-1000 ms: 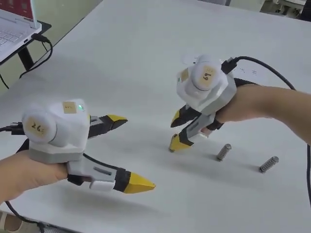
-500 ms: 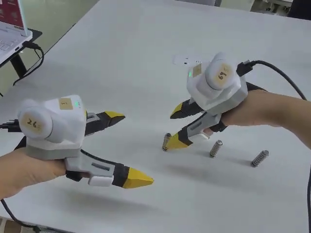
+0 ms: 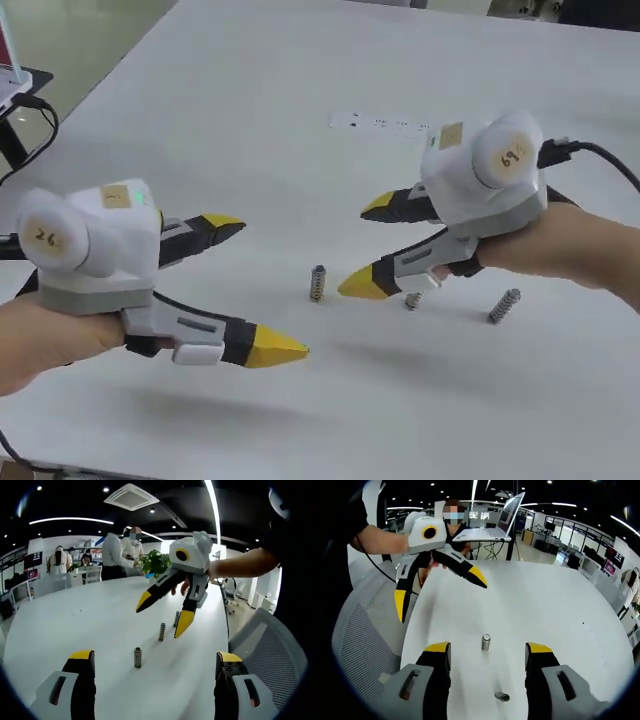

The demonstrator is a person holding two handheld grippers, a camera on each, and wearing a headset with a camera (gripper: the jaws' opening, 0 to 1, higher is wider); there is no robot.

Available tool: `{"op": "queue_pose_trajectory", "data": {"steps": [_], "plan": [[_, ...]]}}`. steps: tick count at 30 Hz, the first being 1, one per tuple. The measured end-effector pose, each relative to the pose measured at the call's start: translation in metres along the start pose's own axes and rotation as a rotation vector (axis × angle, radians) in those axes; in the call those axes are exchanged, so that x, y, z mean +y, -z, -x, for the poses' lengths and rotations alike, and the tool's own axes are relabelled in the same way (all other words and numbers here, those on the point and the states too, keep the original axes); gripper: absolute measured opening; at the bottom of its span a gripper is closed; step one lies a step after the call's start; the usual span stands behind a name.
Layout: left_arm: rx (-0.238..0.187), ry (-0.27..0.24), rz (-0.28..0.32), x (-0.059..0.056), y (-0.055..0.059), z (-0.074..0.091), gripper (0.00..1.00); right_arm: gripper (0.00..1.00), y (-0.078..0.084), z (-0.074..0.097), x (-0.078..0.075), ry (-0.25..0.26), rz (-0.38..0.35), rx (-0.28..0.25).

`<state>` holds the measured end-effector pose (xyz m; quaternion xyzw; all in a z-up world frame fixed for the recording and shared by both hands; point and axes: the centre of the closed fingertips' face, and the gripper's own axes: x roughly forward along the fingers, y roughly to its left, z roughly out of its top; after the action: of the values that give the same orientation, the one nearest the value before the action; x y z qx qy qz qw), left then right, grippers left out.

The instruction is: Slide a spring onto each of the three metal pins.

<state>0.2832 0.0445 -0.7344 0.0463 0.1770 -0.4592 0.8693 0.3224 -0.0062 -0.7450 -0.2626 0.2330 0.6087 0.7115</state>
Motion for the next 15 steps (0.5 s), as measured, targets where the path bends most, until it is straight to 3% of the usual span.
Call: {"op": "queue_pose_trajectory", "data": {"steps": [10,15], "plan": [[-0.011,0.014,-0.021,-0.008,-0.011,-0.01,0.98,0.72,0.016,0.032,0.002,0.094,-0.082,-0.096],[-0.018,0.011,-0.024,-0.008,-0.015,-0.011,0.98,0.75,0.025,0.043,0.008,0.121,-0.113,-0.118]]}}
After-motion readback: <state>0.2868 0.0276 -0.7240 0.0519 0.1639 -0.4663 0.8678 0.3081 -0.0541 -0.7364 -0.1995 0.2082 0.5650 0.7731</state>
